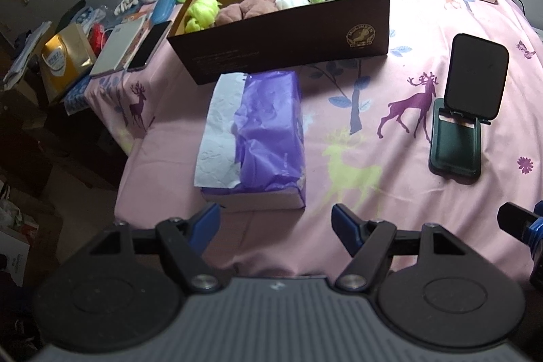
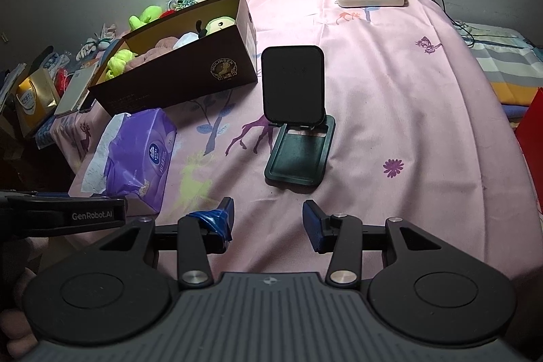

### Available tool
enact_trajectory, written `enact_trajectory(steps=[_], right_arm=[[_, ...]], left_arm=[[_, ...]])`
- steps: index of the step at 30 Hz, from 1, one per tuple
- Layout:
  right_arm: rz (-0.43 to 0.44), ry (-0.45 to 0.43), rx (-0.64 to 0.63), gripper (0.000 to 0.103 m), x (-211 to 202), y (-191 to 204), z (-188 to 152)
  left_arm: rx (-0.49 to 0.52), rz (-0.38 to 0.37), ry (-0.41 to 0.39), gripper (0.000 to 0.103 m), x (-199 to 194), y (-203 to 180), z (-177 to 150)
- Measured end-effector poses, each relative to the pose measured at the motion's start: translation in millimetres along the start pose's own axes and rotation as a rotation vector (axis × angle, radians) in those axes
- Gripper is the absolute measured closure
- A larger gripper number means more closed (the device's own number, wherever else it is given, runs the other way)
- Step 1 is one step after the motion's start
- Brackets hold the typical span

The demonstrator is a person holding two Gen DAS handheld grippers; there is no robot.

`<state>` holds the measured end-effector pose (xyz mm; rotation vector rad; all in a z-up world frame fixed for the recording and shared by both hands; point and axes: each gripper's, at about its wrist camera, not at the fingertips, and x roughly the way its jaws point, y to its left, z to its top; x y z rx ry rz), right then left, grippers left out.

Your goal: Organize soft objects

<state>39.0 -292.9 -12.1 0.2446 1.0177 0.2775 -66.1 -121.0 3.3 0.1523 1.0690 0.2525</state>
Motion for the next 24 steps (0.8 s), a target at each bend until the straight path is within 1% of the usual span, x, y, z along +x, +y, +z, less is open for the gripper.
enact_trajectory(steps=[4,6,14,19,24], right_arm=[[-0.01,-0.002,0.006,0.075,1,-3,-1],[-0.011,0.004,0.011,0.075,3,-4,0],[-0.011,-0.002,0.01,0.075,6,-7,5],[-0.011,-0.009,0.026,0.075,11,-8,13],[-0.008,0.009,0.022,0.075,20,-4,19]], left_arm=[[0.013,0.005,0.003,0.032,3,-3,-2],[0.025,-0.004,0.015,0.034,6,-6,-3],[0.027,-0.055,0.055,0.034,17,-12,1],[0.036,-0.05,0.041,0.034,18,-13,9],[0.029,-0.051,0.039,0.033,23,-9,19]])
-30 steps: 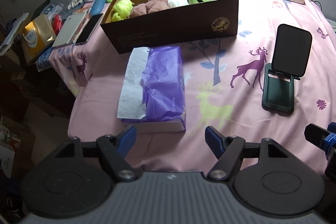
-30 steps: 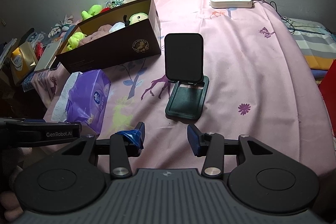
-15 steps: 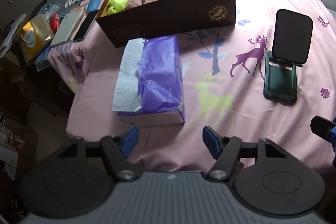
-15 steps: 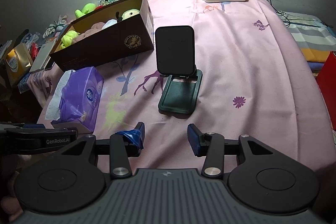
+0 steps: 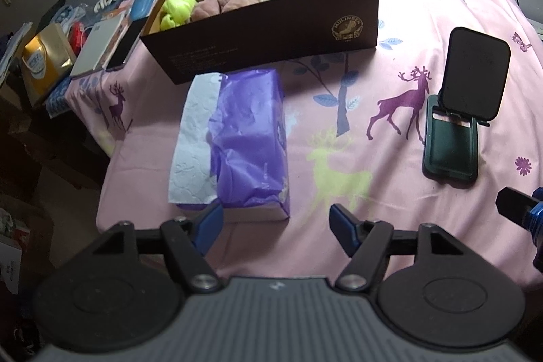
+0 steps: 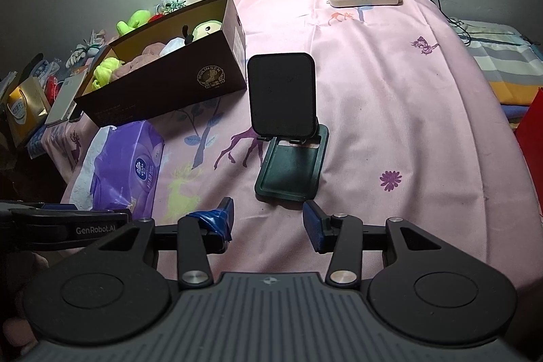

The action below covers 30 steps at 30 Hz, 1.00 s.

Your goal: Organize soft objects

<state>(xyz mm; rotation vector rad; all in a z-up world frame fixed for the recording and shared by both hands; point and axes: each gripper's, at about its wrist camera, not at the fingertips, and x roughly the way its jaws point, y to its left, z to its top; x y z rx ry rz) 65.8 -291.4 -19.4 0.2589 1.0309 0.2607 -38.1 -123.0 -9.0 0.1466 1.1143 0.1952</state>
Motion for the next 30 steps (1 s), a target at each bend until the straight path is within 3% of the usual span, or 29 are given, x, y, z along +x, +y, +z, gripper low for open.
enact_trajectory(steps=[5,11,21,30], right_arm=[[-0.001,-0.003,0.003,0.075,7,9,11],[-0.082,0.011,0.003,0.073,14,18,20],[-0.168,0.038,0.039,0.073,16,15,24],[-0.177,0.033,0.041,0.073,15,13,30]], left_arm=[[0.018,-0.01,-0.035,0.032,2,4,14],[0.027,-0.043,-0.064,0.029,4,12,33],[0.066,-0.107,-0.042,0.028,15,5,44],[0.064,-0.118,-0.036,0.028,18,2,49]])
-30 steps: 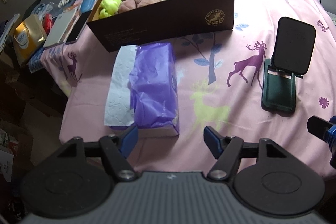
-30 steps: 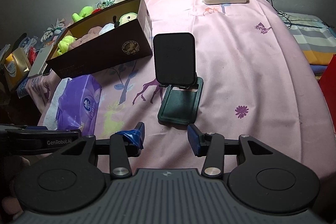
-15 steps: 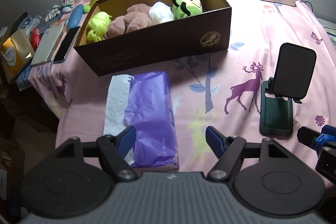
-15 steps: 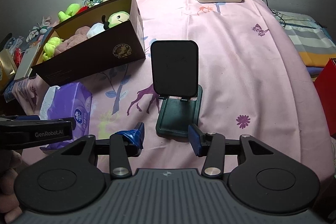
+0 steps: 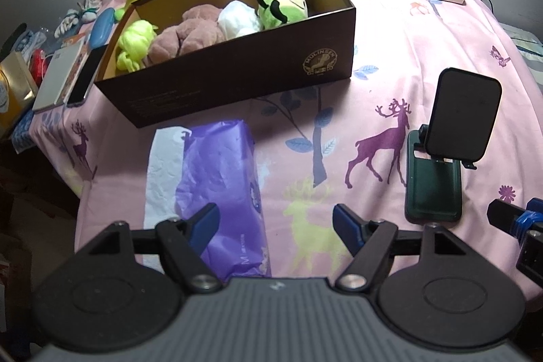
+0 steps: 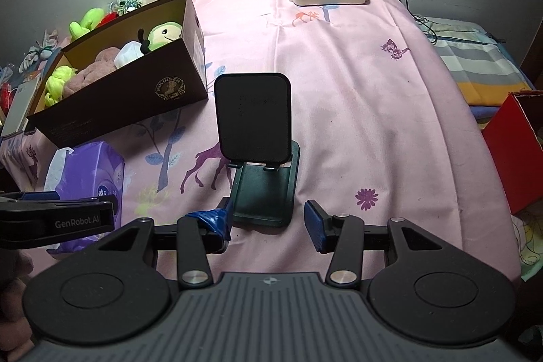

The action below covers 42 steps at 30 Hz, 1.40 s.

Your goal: Organize soft objects

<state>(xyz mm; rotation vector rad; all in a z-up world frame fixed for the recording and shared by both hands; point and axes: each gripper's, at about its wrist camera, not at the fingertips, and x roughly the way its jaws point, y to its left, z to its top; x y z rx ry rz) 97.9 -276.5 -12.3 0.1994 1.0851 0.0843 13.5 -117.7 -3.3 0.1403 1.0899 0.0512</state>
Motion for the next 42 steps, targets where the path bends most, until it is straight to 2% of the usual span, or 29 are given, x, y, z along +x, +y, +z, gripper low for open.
enact_trajectory(steps=[14,30,36,42], right_arm=[[0.078,-0.057,0.0,0.073,-15,26,34],[0.104,-0.206,-0.025,0.073,-23,88,78],[0.105,-0.274,-0.046,0.073,-21,111,81],[0.12,-0.279,-0.053,0.073,-12,127,79]], left_arm=[[-0.039,0.047,-0.104,0.027,-14,35,36],[-0.066,0.12,-0.232,0.025,-20,102,76],[-0.083,0.128,-0.246,0.025,-15,125,84],[-0.082,0.109,-0.239,0.025,-7,136,85]])
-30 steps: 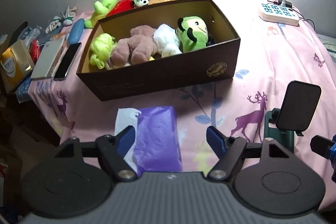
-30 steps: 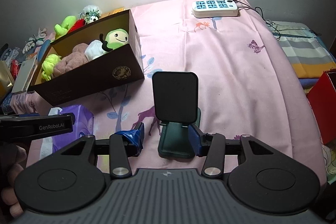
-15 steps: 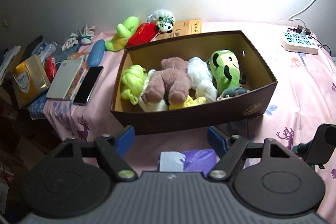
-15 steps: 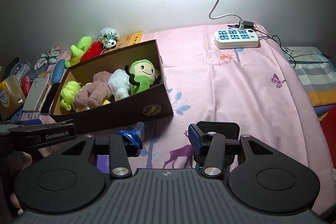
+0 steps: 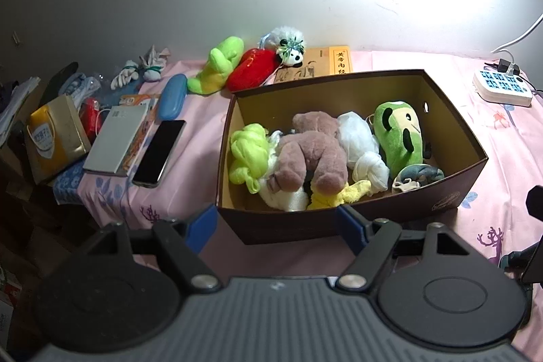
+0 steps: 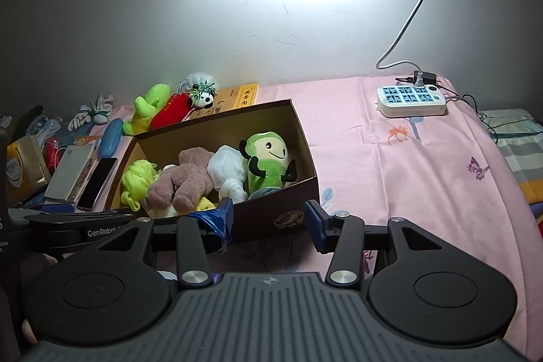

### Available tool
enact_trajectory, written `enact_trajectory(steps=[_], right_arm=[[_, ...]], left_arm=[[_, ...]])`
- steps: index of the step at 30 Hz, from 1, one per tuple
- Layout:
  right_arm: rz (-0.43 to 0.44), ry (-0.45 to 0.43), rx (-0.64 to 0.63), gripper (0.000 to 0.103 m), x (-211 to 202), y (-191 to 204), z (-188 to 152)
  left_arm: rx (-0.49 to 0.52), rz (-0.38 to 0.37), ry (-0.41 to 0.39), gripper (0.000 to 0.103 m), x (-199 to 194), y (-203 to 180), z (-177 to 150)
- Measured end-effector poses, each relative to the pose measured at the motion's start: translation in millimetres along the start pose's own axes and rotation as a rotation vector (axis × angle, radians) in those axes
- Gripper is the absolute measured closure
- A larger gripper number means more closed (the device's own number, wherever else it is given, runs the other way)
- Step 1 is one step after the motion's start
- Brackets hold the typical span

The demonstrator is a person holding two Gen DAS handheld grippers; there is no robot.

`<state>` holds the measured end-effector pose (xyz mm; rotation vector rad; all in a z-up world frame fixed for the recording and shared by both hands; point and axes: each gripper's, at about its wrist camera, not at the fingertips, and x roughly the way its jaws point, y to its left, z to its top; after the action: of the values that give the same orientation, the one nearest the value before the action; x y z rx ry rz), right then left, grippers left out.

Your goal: Organize soft objects

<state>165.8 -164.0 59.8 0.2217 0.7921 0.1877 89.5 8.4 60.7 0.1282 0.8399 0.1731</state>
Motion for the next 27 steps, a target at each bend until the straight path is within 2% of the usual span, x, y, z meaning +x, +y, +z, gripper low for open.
enact_trajectory(steps=[22,27], right_arm=[[0.037,0.044,-0.022,0.072,22,-5,2],[0.043,0.056,-0.008,0.072,26,-7,-2]], left_arm=[[-0.069,-0.007,0.116,0.025,19,-2,-8],[-0.066,0.011,0.134,0.024,23,-3,-12]])
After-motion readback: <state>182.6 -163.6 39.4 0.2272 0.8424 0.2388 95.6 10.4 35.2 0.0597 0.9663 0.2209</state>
